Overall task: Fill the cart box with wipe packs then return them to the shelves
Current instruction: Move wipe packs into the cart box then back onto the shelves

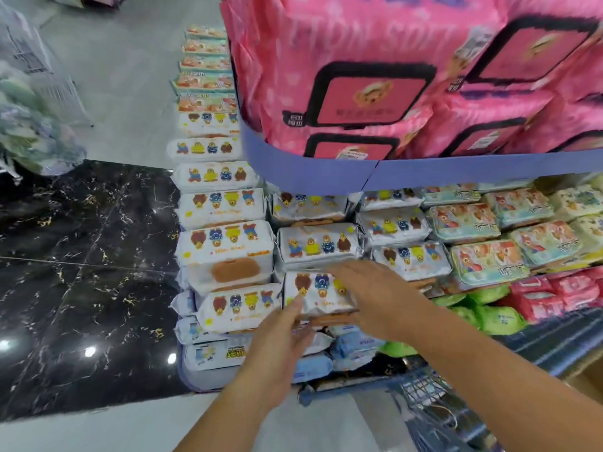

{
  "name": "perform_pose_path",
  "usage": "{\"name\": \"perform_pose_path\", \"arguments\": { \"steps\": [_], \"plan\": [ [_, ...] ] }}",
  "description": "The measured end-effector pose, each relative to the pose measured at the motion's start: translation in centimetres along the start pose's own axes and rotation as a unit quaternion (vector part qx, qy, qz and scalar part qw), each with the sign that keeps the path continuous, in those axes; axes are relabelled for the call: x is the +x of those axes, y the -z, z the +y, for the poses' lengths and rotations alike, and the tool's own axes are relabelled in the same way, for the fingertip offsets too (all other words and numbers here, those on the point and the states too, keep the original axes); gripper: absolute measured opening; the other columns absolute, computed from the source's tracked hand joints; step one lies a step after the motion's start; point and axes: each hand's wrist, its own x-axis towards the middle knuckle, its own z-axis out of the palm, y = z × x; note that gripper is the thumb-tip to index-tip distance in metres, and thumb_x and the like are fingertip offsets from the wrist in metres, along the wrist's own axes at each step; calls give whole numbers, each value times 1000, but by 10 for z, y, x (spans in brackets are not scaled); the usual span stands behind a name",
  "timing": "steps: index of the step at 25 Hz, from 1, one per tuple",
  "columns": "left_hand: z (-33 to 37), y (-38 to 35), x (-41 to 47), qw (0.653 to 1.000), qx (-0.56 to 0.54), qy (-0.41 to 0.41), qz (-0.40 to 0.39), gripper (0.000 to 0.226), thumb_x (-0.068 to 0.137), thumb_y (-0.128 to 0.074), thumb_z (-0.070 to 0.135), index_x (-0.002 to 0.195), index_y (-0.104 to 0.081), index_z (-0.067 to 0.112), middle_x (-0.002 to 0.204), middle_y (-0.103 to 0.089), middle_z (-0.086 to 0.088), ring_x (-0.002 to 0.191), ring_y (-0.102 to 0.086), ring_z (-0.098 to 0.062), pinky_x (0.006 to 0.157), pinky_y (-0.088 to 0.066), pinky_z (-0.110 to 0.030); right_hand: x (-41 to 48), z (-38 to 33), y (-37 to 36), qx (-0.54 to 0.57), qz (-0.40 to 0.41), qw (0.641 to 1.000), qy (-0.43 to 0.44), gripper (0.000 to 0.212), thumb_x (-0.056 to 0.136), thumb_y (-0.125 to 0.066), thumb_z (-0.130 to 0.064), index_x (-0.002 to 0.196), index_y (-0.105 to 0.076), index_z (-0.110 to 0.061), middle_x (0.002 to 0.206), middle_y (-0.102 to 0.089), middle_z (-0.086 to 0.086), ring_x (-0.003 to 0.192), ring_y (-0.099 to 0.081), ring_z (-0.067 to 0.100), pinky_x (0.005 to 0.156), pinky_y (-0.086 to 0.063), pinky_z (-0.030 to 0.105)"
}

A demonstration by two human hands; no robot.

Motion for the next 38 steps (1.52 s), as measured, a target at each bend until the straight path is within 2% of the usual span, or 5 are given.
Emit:
{"name": "perform_pose_path", "arguments": {
  "steps": [13, 18, 25, 35, 38],
  "plan": [
    [3, -1, -31, 949, 245, -190, 60, 62, 74, -70, 71, 129, -45, 59, 132, -49, 34, 119, -50, 7, 104, -43, -29, -25, -11, 17, 130, -22, 982, -134, 57, 67, -79, -63, 105, -58, -27, 105, -56, -12, 91, -57, 11, 69, -49, 24],
    [-14, -14, -41, 905, 363, -214, -61, 148, 27, -83, 84, 152, -10, 56, 160, -3, 37, 137, -13, 28, 118, -32, -27, -58, -46, 23, 587, -89, 718, -363, 30, 74, -86, -39, 65, -68, -17, 54, -63, -3, 46, -57, 10, 51, -46, 22],
    [39, -10, 30, 808, 491, -127, -300, 90, 79, -75, 22, 154, -31, 43, 153, -19, 37, 126, -21, 37, 100, -33, 1, -50, -18, 0, 696, -216, 534, -428, 73, 78, -71, -63, 113, -65, 1, 82, -72, 20, 68, -74, 31, 56, -58, 32],
    [54, 5, 72, 479, 733, -476, -81, 71, 80, -78, 13, 143, -54, 34, 142, -56, 13, 123, -61, -12, 90, -54, -22, 20, -25, -36, 742, -91, 537, -391, 24, 102, -58, -21, 88, -65, -3, 74, -70, 14, 65, -70, 22, 63, -61, 30],
    [31, 14, 68, 476, 710, -517, -43, 61, 79, -71, 25, 138, -58, 18, 139, -58, -4, 125, -57, -24, 97, -54, -34, 29, -21, -38, 714, -95, 579, -381, 29, 103, -54, -29, 94, -62, -2, 86, -70, 17, 69, -70, 23, 71, -60, 33]
  ]
}}
